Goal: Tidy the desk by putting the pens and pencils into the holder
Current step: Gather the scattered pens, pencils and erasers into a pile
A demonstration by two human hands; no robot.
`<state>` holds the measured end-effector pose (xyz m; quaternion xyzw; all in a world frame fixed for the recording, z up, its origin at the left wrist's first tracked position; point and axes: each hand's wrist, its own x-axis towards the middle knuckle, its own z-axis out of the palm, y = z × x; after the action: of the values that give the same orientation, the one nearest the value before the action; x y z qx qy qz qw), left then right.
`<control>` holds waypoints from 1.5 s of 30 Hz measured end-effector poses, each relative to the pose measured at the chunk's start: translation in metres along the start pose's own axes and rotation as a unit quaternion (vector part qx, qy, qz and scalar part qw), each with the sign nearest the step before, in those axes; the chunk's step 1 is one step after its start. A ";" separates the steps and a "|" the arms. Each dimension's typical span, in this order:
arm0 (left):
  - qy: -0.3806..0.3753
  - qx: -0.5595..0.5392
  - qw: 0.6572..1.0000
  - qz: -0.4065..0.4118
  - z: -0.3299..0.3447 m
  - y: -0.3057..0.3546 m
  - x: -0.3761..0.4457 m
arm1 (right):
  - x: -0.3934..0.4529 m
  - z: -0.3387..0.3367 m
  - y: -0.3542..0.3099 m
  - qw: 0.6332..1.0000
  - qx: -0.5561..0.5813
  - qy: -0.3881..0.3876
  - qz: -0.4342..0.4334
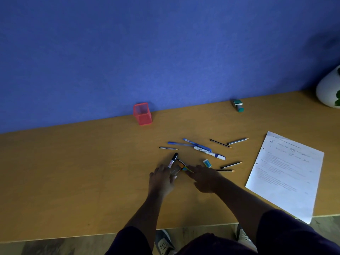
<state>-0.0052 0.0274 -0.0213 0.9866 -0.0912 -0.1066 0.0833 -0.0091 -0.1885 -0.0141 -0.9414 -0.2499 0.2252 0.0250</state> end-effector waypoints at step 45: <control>0.092 -0.052 0.994 -0.037 0.025 -0.130 -0.023 | 0.130 -0.048 -0.025 0.959 0.102 0.178 0.198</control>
<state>-0.0119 0.1547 -0.0649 0.9893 -0.0408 -0.0226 0.1381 0.1009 -0.1014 -0.0204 -0.9893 -0.0258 0.0789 0.1200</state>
